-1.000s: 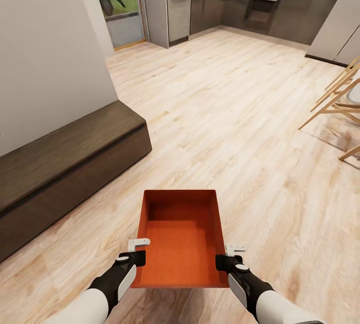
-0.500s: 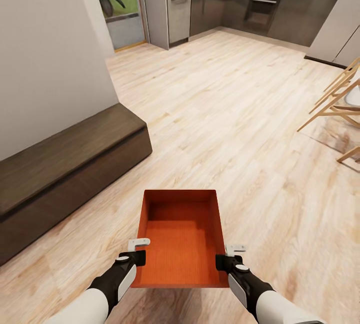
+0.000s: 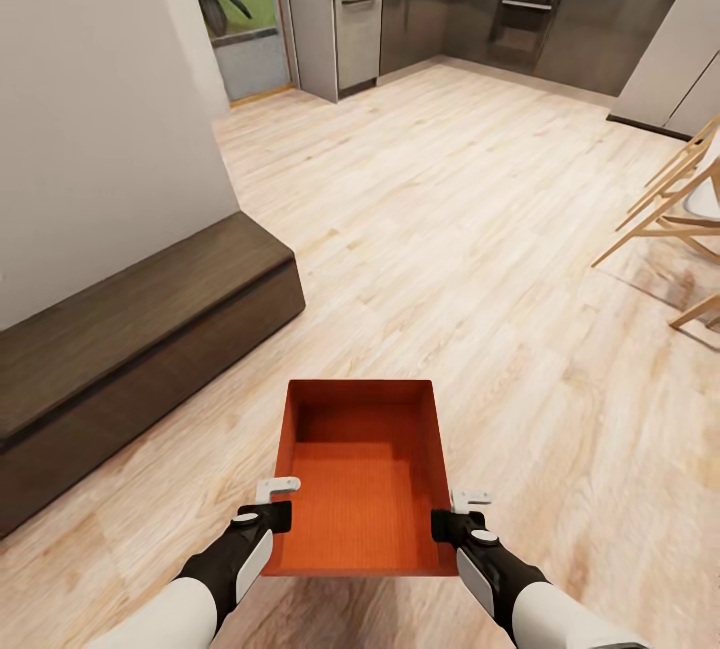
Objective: Move the two storage containers from the living room to the garage. In the garage, place one container on the floor and stack the other container on top of it (either order is fine).
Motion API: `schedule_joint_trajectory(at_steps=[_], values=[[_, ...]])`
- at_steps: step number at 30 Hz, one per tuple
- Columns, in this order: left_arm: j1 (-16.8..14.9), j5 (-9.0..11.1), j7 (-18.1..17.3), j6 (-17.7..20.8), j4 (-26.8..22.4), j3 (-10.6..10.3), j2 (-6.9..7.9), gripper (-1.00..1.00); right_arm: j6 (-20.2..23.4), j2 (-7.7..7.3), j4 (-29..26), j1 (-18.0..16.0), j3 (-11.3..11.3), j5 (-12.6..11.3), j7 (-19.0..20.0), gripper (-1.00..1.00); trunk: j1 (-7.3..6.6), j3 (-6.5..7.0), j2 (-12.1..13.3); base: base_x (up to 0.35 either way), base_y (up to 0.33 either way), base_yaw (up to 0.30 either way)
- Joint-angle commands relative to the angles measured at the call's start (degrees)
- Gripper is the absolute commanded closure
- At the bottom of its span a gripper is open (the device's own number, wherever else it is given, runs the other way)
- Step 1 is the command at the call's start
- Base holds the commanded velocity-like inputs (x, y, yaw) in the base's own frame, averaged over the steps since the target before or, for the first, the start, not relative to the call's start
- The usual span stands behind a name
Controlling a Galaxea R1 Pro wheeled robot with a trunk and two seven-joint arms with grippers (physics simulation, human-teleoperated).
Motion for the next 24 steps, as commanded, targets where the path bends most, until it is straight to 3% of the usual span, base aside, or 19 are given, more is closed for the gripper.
schedule_joint_trajectory(at_steps=[1,24], values=[[0.04,0.11,0.67,0.44,0.07,-0.15,0.13,1.00,-0.18,-0.33,-0.22,-0.07,-0.92,0.21,-0.37,1.00,-0.23,0.16,0.40,0.000,0.000,0.000],[0.04,0.14,0.68,0.44,0.07,-0.18,0.13,1.00,-0.15,-0.33,-0.24,-0.07,-0.92,0.21,-0.45,1.00,-5.28,4.29,9.63,0.000,0.000,0.000]])
